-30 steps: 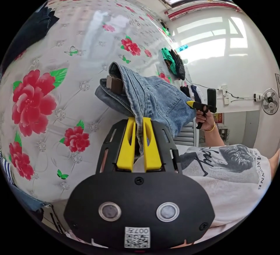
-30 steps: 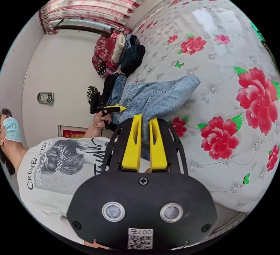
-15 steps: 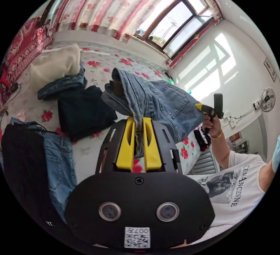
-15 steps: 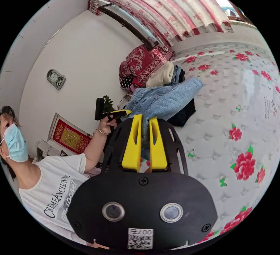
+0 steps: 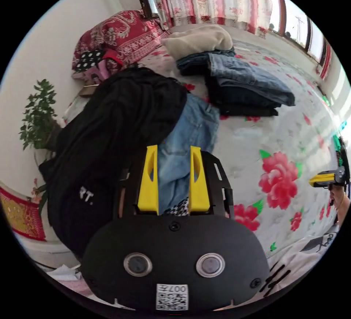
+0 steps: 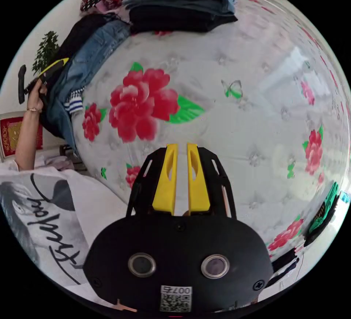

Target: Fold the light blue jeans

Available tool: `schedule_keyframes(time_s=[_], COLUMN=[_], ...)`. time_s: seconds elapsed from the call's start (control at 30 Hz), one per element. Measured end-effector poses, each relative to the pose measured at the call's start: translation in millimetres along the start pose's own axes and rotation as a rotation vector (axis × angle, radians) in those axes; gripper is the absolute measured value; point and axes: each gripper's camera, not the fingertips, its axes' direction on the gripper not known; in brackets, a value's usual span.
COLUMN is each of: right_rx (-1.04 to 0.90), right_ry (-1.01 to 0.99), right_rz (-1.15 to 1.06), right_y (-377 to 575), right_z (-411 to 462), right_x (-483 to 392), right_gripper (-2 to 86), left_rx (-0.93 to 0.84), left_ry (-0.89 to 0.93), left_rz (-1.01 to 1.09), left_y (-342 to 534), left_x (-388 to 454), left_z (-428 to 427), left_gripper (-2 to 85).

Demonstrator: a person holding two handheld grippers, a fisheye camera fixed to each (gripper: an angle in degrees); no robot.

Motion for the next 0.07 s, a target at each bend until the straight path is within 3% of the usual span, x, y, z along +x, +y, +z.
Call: schedule_keyframes(time_s=[0.07], right_rx=[-0.117], right_ry=[0.032], right_rz=[-0.044], right_y=[41], right_z=[28], right_x=[-26], right_gripper=[4.3], left_rx=[0.000], left_ry=[-0.121], left_rz=[-0.017], left_y=[26], left_x=[-14], left_z=[-14], left_gripper=[14.6])
